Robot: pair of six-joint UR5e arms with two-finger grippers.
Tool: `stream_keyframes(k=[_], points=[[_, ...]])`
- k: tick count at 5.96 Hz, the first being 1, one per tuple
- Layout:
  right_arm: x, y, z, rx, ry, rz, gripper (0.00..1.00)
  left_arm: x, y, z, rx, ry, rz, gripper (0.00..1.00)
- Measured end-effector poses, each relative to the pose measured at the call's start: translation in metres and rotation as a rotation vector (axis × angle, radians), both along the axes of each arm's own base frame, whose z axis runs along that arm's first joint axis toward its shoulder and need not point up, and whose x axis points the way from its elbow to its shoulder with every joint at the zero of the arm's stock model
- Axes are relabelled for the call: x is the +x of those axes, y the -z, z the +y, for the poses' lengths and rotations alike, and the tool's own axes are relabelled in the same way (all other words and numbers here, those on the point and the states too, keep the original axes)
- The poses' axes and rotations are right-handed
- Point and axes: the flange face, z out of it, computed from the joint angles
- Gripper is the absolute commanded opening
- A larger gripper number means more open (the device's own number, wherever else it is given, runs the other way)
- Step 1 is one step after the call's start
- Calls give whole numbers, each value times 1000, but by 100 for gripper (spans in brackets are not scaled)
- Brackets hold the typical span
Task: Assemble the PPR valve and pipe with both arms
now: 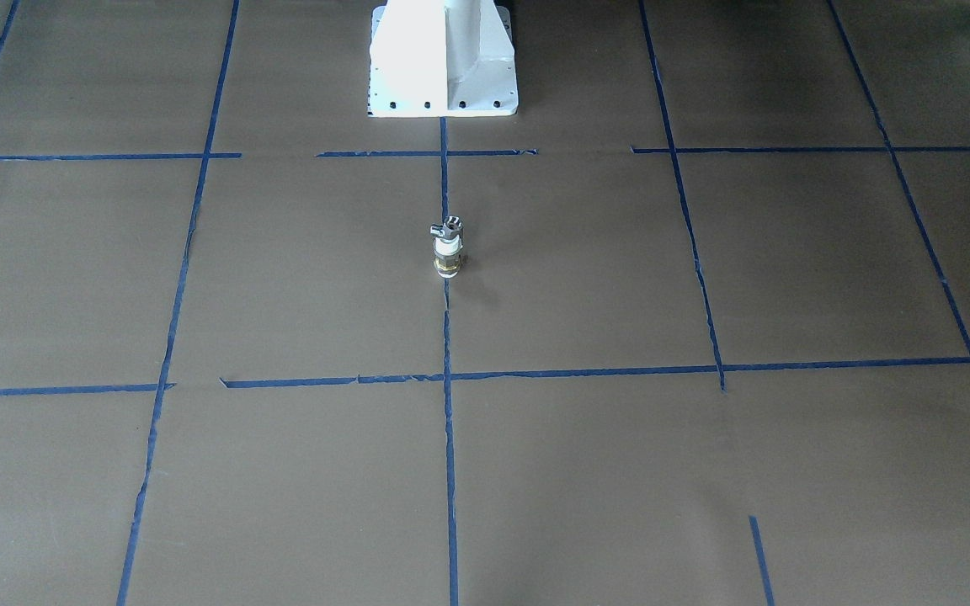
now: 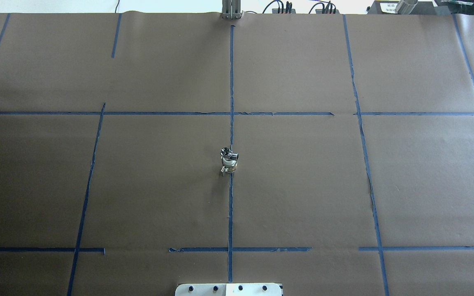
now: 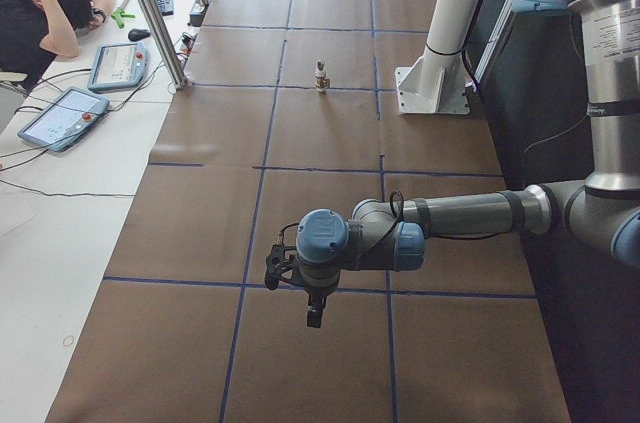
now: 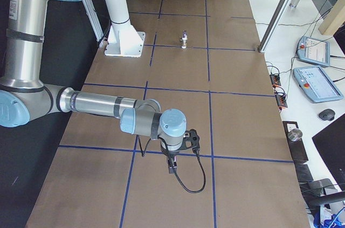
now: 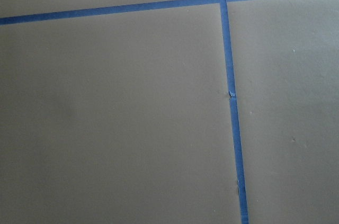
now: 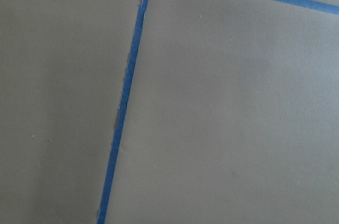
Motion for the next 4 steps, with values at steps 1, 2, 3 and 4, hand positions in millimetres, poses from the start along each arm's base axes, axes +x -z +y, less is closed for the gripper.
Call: stream_keyframes(k=[1, 2, 3, 4], points=[[-2, -1, -4, -1, 4, -2, 100, 0, -1, 0, 0, 0, 1, 100], [-4, -1, -5, -2, 8, -4, 100, 0, -1, 0, 1, 0, 1, 100], [-5, -1, -6, -2, 10, -4, 100, 0, -1, 0, 2, 0, 1, 100], [-7, -1, -6, -2, 12, -12, 100, 0, -1, 0, 2, 0, 1, 100]])
